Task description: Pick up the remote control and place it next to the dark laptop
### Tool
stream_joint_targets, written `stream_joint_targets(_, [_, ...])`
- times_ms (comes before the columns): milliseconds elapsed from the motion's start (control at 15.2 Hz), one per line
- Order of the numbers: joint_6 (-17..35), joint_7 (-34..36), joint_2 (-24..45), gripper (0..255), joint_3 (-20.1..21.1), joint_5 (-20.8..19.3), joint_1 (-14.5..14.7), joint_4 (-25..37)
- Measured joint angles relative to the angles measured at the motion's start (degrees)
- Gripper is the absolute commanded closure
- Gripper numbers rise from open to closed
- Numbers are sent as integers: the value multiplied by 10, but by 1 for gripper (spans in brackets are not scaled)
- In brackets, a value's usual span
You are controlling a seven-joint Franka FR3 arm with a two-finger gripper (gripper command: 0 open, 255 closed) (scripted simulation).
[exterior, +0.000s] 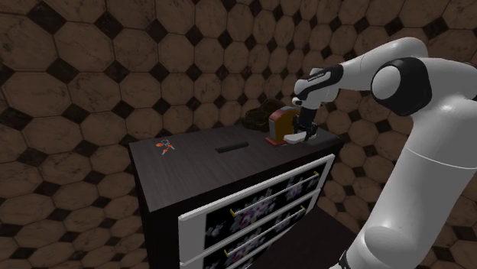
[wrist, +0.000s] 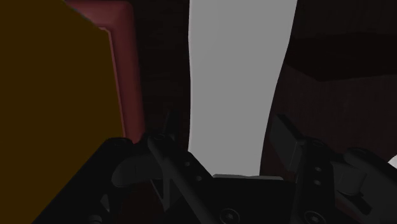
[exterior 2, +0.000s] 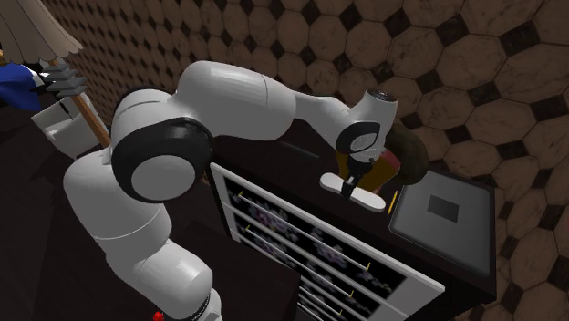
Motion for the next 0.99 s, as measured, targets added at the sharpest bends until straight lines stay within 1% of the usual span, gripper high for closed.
stream_joint_targets(198, [11, -24, 11, 255, -7, 8, -11, -3])
stream_joint_targets(990, [94, -52, 62, 255, 0, 47, -21, -46])
